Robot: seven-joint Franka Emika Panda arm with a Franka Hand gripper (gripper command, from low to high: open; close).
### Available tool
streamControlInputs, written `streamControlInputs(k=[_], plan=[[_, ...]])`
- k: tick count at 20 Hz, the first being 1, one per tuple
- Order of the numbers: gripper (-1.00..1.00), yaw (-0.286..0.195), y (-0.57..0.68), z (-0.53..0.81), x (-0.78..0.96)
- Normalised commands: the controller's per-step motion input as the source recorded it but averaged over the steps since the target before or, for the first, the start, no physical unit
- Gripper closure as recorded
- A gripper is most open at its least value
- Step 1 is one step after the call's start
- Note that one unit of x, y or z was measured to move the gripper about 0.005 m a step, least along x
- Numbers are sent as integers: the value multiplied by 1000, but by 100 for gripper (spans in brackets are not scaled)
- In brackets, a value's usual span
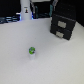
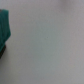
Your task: Open the kcup holder, insert the kcup into the holder, and close the kcup holder
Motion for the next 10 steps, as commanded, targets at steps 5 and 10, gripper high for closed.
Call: streamControlInputs(k=[5, 10], plan=[[-100, -147, 619, 123, -177], [-100, -180, 700, 46, -219]])
